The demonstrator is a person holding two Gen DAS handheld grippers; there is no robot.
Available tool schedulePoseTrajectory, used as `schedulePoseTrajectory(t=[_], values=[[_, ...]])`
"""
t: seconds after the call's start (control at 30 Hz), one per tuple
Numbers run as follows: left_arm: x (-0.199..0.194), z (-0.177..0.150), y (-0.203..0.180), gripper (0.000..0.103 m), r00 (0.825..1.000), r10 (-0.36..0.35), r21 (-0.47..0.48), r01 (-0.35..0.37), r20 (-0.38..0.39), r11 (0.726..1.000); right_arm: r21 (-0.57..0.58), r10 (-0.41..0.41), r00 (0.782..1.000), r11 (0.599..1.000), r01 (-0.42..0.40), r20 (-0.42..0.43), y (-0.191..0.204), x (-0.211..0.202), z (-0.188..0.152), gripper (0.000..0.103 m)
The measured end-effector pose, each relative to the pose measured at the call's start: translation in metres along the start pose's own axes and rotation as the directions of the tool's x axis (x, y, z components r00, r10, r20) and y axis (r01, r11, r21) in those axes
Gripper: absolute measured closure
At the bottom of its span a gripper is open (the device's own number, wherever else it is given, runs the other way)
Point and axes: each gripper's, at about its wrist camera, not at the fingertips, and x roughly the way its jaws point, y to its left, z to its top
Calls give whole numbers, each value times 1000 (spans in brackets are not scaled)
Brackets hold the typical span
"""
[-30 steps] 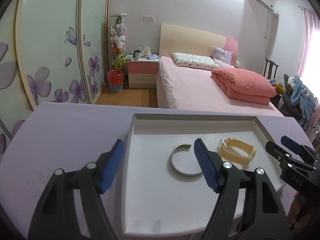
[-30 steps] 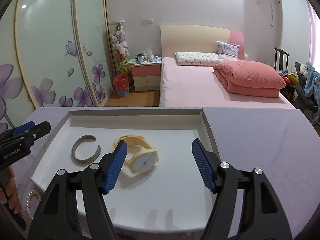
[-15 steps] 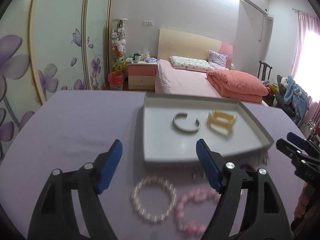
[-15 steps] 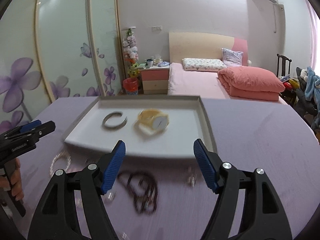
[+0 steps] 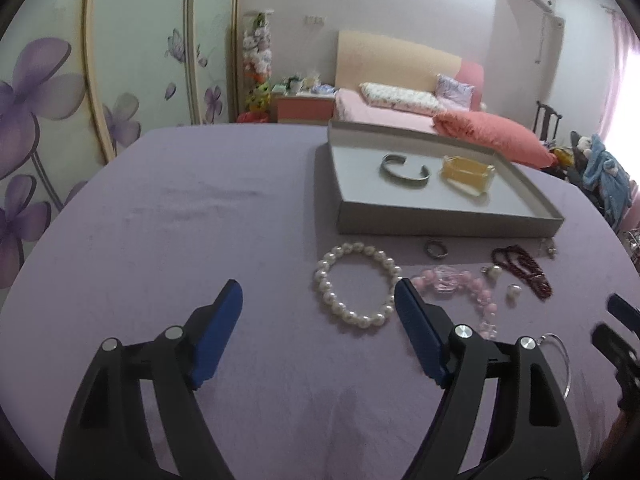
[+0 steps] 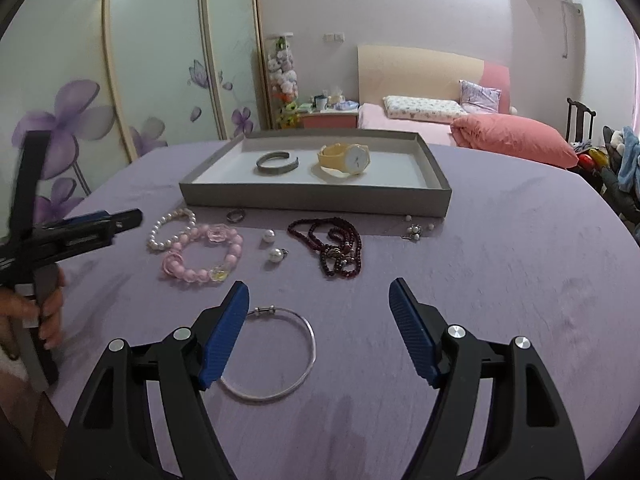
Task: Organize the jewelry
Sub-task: 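Lift both tools back from the tray toward the remaining jewelry, then grasp the pearl bracelet with the left tool and lift it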
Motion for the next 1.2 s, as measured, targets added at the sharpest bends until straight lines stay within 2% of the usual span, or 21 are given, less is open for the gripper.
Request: schedulePoseTrajectory(t=[0.13,0.3,0.43,0.53,0.57,0.87,1.0,1.07,1.2], values=[[20,9,2,43,999,11,-11,-11,-53,1000,10,7,1000,1000,-7,8,-1,-5,0,30],[47,13,-3,60,991,37,21,-35,-131,999,12,7,1000,1000,-7,11,-1,-7,-1,30],[56,12,-10,63,986,54,52,-47,-157,998,16,7,1000,1000,-7,11,-2,-7,0,30],[55,11,-14,82,987,55,78,-44,-154,996,15,10,1000,1000,-10,5,-2,-6,-1,30],[54,10,-16,93,987,58,83,-45,-153,995,14,10,1000,1000,-10,3,-1,-5,-1,30],[45,8,-9,93,990,27,60,-19,-138,998,19,8,1000,1000,-7,-19,-1,-3,-5,30],[24,13,-1,93,997,-21,27,23,-79,999,10,9,999,1000,-9,-31,2,-3,-7,30],[8,20,4,93,998,-55,1,55,-31,998,3,12,999,1000,-12,-42,4,-2,-9,26],[-21,29,7,93,994,-98,-17,99,52,995,-20,14,997,1000,-16,-79,10,3,-13,24]])
